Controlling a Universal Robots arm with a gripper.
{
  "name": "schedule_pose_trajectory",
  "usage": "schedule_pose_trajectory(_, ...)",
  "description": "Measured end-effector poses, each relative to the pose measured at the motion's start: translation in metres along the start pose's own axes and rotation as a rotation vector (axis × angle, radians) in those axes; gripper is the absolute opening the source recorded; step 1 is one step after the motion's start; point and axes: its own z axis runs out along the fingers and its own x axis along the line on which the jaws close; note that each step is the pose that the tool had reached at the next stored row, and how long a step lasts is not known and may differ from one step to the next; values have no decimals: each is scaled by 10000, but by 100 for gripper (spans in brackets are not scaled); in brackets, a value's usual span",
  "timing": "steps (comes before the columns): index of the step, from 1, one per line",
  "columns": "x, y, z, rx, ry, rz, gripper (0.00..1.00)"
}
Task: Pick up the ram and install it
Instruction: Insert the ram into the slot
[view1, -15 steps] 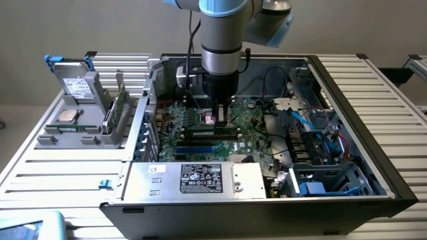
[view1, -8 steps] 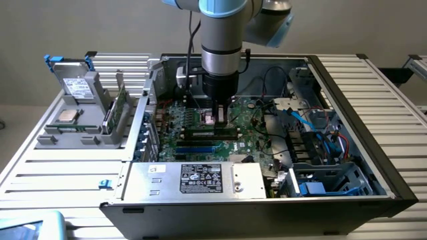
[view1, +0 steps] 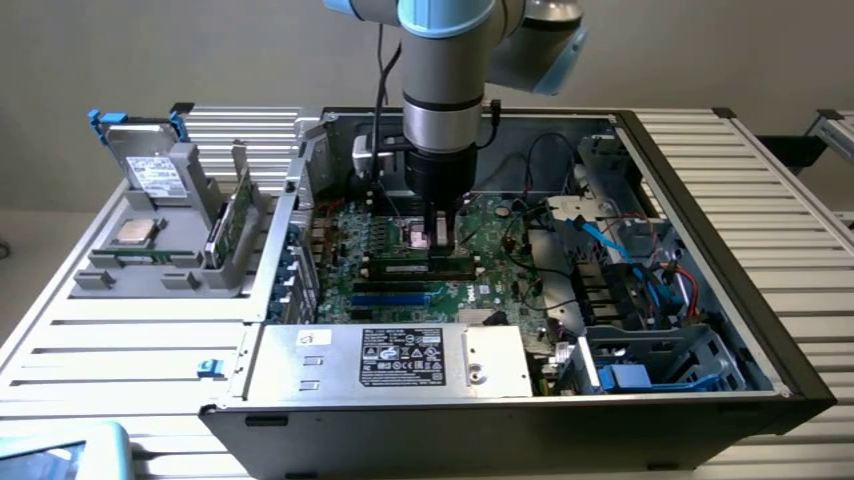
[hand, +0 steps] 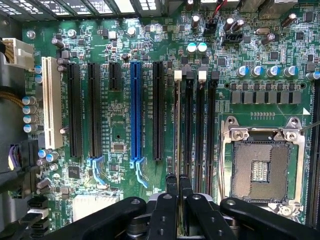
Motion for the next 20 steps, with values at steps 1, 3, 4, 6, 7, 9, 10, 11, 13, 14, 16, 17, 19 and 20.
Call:
schedule_pose_trajectory(1,0,0,1,1,-2,0,15)
schedule_pose_trajectory(3,0,-1,-5,5,-6,2,21)
schedule_pose_trajectory(4,1,-2,-12,5,-8,1,28)
schedule_pose_trajectory(6,4,-14,-53,5,-11,-1,28)
schedule_pose_trajectory(7,6,-26,-92,2,-14,0,28)
schedule_pose_trajectory(9,13,-59,-181,-26,-11,-3,28)
schedule_pose_trajectory(10,16,-76,-220,-46,-11,-4,28)
schedule_pose_trajectory(11,18,-92,-256,-74,-11,-6,28)
schedule_pose_trajectory(13,22,-128,-313,-143,-10,-13,28)
schedule_pose_trajectory(14,25,-151,-341,-182,-8,-18,28)
schedule_pose_trajectory(16,28,-201,-389,-255,-10,-23,28)
schedule_pose_trajectory(17,29,-228,-413,-290,-10,-25,28)
schedule_pose_trajectory(19,32,-274,-446,-395,-8,-34,28)
schedule_pose_trajectory(20,31,-286,-450,-475,-10,-39,28)
